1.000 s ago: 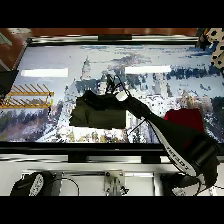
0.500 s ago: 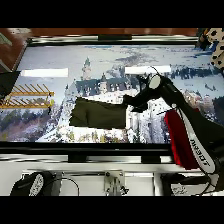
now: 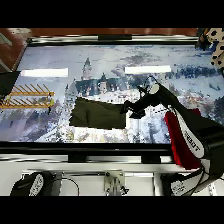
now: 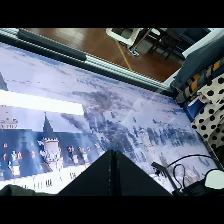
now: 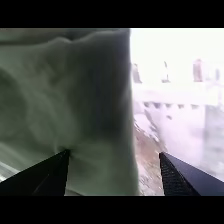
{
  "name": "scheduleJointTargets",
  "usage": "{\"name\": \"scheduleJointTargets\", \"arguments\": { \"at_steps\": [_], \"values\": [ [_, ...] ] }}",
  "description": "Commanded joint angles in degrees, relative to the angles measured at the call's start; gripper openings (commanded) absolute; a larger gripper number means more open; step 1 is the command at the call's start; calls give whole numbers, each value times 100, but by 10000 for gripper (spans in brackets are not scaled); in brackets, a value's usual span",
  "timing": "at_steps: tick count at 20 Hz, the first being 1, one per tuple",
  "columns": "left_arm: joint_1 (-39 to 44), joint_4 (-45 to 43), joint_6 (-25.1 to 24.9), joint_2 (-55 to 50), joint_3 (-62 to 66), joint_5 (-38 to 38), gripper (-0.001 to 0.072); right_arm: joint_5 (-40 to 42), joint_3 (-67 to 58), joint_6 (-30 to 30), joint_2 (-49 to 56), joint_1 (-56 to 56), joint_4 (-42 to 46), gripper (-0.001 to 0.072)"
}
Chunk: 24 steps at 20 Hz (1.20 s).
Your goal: Fold the shirts.
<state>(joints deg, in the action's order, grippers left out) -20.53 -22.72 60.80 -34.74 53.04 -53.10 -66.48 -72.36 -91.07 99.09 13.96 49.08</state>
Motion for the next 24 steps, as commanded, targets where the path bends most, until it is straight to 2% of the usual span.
{"name": "scheduleJointTargets", "arguments": {
  "at_steps": [1,2,3,4,6,8,10,14,18,21,24],
  "values": [
    [-2,0,0,0,-2,107,30,116,17,433,326,136,-649,679],
    [-2,2,0,0,-2,157,30,122,17,496,363,186,-649,558],
    [-2,2,0,-2,-2,168,30,186,15,605,372,188,-654,295],
    [-4,2,0,0,-2,162,30,282,15,894,317,170,-708,84],
    [-2,2,0,0,-2,155,30,330,-39,1753,24,94,-763,75],
    [-2,0,-2,-2,-2,157,30,256,-267,1814,-474,-90,-754,75],
    [-2,0,-4,-7,-2,160,30,-70,-728,1458,-1082,-407,-752,75],
    [-2,0,-2,-20,-2,157,30,-922,-1934,313,-2059,-1158,-610,75],
    [-2,0,-2,-20,-2,140,31,-1757,-3025,-597,-2553,-1827,422,75],
    [-2,0,0,-17,-2,138,30,-2334,-3517,-828,-2647,-2323,942,75],
    [-2,0,-2,-13,-2,114,30,-2546,-3602,-876,-2636,-2857,1128,75]
  ]
}}
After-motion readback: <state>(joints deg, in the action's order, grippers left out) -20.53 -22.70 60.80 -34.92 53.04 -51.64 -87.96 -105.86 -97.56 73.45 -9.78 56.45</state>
